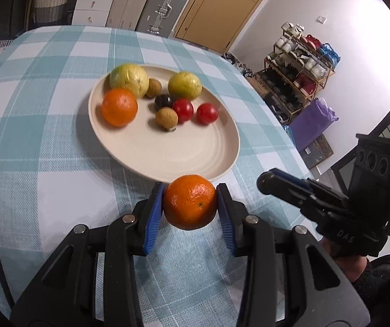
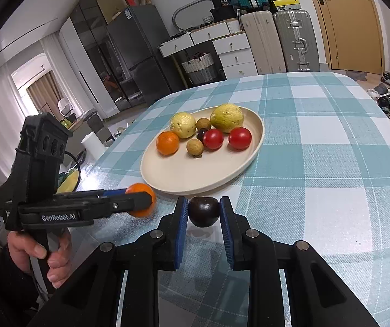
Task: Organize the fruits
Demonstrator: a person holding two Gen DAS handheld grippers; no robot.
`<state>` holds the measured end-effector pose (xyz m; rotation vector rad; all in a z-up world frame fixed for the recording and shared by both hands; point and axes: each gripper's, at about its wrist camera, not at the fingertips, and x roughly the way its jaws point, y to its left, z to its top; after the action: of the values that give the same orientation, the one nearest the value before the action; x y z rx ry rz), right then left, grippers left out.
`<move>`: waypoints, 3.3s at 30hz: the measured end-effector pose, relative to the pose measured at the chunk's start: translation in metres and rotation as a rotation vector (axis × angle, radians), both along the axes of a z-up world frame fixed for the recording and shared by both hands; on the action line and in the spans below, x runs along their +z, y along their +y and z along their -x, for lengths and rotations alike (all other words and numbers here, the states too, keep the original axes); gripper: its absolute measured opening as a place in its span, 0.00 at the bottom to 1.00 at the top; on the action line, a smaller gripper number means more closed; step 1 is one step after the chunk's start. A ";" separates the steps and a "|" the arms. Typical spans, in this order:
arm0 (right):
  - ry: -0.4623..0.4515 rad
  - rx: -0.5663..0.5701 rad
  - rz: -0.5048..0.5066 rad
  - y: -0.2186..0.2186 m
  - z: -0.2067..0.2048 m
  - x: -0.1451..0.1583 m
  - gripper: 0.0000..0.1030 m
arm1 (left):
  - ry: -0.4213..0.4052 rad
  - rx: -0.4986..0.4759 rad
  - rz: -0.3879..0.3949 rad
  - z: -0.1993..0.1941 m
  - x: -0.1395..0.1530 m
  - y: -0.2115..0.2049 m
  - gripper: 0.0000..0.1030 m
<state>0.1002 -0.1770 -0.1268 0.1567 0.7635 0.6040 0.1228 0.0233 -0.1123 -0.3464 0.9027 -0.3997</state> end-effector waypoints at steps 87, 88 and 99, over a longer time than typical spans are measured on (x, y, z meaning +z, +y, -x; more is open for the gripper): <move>-0.223 -0.017 -0.099 0.020 -0.026 0.076 0.90 | -0.255 0.258 -0.211 0.014 0.090 0.021 0.88; -0.229 -0.021 -0.099 0.018 -0.022 0.076 0.93 | -0.265 0.268 -0.216 0.018 0.092 0.021 0.92; -0.367 -0.122 -0.105 0.004 0.012 0.088 1.00 | -0.455 0.341 -0.319 0.063 0.123 0.004 0.99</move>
<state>0.0878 -0.1735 -0.0393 0.1814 0.3645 0.5369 0.0601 0.0274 0.0110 -0.1013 0.4374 -0.0103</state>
